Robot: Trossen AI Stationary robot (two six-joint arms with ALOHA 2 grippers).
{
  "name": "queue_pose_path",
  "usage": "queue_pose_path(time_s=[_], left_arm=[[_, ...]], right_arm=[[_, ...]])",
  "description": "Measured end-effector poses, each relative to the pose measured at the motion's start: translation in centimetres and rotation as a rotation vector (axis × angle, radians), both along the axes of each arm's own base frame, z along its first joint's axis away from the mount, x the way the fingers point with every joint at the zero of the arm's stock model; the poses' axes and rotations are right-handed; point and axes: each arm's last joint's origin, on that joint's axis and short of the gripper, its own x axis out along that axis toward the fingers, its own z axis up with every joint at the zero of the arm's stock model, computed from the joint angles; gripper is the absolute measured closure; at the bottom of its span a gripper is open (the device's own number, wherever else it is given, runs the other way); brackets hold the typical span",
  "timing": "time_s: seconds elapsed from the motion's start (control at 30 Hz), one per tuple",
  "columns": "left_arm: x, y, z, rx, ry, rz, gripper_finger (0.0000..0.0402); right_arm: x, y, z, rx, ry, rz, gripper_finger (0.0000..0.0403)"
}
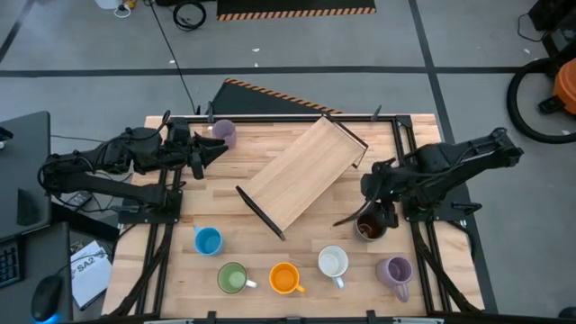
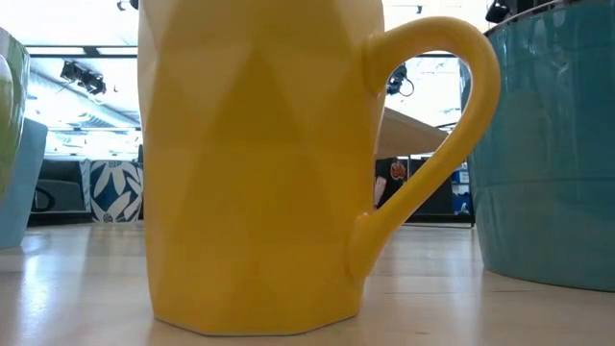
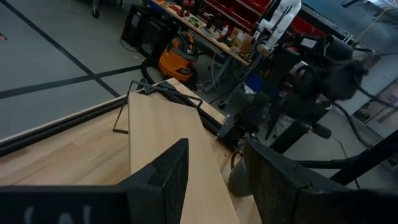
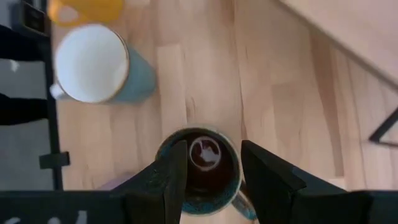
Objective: Place coffee mugs
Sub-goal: Put the blue patterned mug on the shelf
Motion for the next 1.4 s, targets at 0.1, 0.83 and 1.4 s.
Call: queue_pose_path(time_s=[0.1, 0.83, 1.4], left_arm=[[0.0, 0.0, -0.2, 0.000, 0.018, 0.000, 0.0242], [-0.2, 0.1, -0.6, 0.009, 0.067, 0.040, 0.0242], [-0.2, 0.1, -0.7, 0.032, 0.084, 0.035, 0.0242]], right_arm=[[0.6, 0.5, -0.8, -0.004, 0.068, -0.047, 0.0245], [1.8, 5.6, -4.3, -0.065, 0.260, -0.114, 0.0245], [5.5, 6.2, -7.8, 0.029, 0.369, -0.504, 0.0202]])
